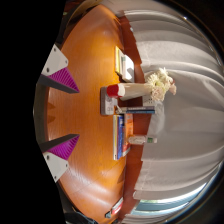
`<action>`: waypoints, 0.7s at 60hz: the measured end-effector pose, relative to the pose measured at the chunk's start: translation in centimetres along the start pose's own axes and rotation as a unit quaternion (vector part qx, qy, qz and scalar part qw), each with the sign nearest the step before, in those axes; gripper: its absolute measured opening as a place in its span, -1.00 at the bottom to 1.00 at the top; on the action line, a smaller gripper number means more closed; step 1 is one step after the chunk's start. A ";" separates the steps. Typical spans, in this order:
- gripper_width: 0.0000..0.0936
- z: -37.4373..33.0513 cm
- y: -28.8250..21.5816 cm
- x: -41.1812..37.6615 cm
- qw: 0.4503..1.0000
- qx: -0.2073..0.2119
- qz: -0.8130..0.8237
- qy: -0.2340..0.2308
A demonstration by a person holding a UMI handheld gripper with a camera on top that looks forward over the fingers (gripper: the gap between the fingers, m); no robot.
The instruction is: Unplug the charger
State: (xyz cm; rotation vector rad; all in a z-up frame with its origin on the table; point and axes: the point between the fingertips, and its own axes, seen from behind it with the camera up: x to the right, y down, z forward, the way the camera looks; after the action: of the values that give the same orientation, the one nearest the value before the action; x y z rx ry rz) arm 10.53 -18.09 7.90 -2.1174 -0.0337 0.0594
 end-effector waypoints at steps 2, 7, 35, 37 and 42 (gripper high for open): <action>0.76 1.8 -0.2 -1.3 1.000 -0.003 -0.003 -0.007; 0.77 6.0 -1.3 -4.3 1.000 -0.004 -0.017 -0.026; 0.09 24.4 -11.4 -10.8 0.997 0.069 -0.037 -0.028; 0.06 24.6 -11.3 -10.6 0.997 0.066 -0.033 -0.022; -0.02 24.5 -11.1 -10.4 0.998 0.050 -0.032 -0.013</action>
State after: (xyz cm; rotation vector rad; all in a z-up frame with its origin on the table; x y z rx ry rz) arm -1.22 8.05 4.93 -2.0147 -0.1109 0.0490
